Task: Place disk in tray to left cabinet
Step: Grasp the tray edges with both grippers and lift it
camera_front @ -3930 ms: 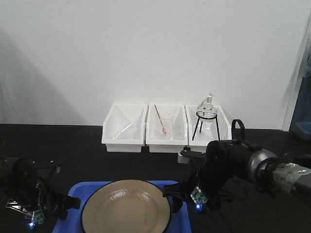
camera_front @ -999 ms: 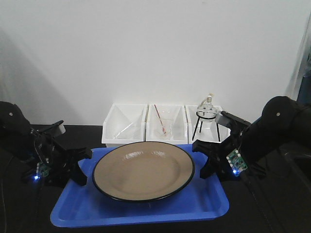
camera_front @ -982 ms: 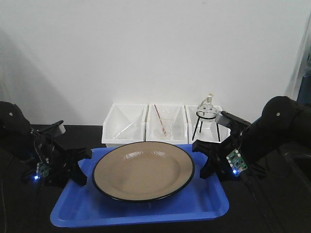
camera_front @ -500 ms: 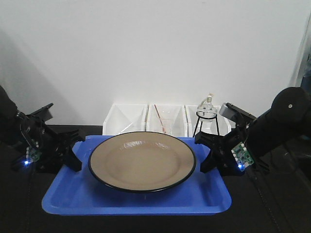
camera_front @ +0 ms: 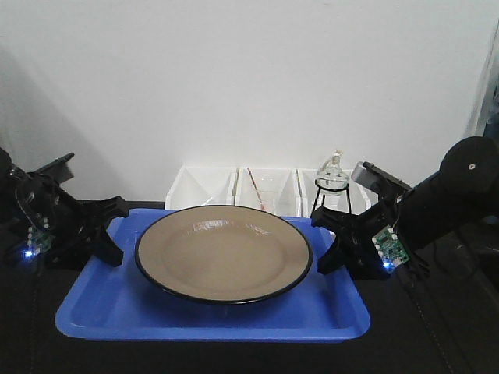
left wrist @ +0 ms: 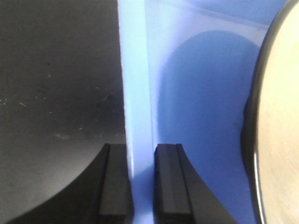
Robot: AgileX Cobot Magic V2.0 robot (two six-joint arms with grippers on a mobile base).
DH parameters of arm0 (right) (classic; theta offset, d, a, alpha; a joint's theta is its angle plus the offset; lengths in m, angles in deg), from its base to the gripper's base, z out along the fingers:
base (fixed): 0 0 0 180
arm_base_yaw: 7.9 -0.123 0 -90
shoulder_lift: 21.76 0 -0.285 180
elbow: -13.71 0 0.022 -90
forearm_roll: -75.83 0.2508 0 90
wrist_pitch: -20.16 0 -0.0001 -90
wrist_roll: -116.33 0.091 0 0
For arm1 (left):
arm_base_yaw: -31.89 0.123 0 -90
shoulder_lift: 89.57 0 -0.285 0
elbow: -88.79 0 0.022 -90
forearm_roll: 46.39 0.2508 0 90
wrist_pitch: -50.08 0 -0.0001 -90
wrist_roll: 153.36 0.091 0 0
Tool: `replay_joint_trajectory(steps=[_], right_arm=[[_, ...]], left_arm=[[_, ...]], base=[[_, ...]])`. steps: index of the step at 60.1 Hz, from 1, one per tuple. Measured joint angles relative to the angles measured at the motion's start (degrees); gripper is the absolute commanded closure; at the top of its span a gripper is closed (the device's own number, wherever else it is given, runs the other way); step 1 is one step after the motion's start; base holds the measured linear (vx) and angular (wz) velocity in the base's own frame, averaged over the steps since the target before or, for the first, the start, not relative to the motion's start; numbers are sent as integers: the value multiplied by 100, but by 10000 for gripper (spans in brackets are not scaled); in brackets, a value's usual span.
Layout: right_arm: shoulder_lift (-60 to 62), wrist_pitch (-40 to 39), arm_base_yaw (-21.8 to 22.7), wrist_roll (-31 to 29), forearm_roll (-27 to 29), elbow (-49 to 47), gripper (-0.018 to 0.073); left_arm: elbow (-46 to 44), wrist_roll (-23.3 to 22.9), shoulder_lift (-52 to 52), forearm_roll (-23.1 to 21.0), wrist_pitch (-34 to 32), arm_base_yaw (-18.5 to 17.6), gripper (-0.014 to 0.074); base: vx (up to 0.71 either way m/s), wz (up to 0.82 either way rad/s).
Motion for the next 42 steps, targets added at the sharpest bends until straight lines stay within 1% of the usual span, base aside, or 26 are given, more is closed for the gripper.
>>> replay_joint_trajectory(steps=[25, 42], right_arm=[[201, 59, 0, -25, 31, 4, 561], [297, -67, 0, -171, 71, 4, 561]], left_arm=[[0, -5, -124, 5, 66, 0, 597], [0, -5, -124, 5, 107, 0, 597]], base=[[0, 0], [0, 0]])
